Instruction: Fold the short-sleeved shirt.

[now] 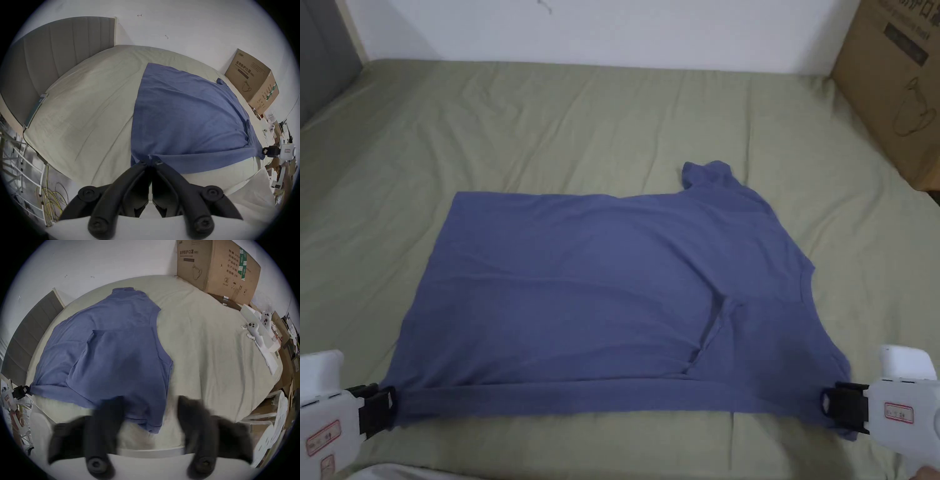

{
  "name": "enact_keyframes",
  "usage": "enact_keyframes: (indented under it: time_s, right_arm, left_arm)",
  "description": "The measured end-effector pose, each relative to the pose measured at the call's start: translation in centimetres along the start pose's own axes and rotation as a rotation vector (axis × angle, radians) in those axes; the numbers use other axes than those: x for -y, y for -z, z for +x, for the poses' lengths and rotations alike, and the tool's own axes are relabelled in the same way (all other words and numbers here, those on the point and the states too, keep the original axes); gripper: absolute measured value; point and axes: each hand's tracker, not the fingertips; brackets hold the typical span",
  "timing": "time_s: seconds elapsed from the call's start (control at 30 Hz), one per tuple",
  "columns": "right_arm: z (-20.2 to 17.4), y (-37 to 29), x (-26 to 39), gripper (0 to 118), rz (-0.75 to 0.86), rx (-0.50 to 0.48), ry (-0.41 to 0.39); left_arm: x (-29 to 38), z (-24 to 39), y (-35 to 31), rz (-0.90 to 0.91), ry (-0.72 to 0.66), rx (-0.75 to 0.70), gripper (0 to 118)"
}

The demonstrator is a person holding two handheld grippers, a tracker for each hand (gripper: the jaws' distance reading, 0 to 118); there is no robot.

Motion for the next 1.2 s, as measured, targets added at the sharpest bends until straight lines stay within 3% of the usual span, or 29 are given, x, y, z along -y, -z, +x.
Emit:
enact_keyframes:
  time_s: [0.1,0.53,0.93,0.97,1.0,1.03,1.07,1.1,1.13,1.2]
  right_arm:
    - [-0.1,1.1,0.6,1,-0.036,-0.019,0.017]
    - [-1.1,-4.5,-3.6,1,0.113,-0.029,-0.02]
    - [-1.1,3.4,-13.1,1,0.052,0.016,0.001]
    - [-1.5,4.1,-13.1,1,0.056,0.036,-0.009]
    - [-1.7,4.6,-13.2,2,0.05,0.043,-0.021]
    - [-1.9,5.1,-13.2,13,0.041,0.048,-0.042]
    - [-2.2,5.2,-13.0,46,0.04,0.056,-0.044]
    - [-2.2,5.3,-12.9,73,0.037,0.059,-0.043]
    - [-2.1,5.2,-12.7,80,0.035,0.065,-0.035]
    - [-1.7,4.3,-12.2,79,0.062,0.051,-0.011]
  left_arm:
    - [-0.1,-0.2,-0.3,0.0,-0.003,-0.006,1]
    - [-3.1,-0.5,-1.3,0.048,-0.023,-0.002,1]
    - [-11.0,0.5,5.4,0.021,0.051,-0.064,1]
    - [-11.1,0.7,6.3,0.009,0.073,-0.07,5]
    - [-11.1,0.9,6.9,0.008,0.077,-0.075,18]
    - [-11.1,0.8,7.5,0.001,0.078,-0.076,44]
    - [-11.1,0.7,7.8,-0.013,0.068,-0.085,83]
    - [-11.0,0.5,8.0,-0.026,0.056,-0.086,101]
    - [-10.8,0.2,8.1,-0.034,0.049,-0.08,106]
    - [-10.2,-0.2,7.2,-0.009,0.038,-0.088,105]
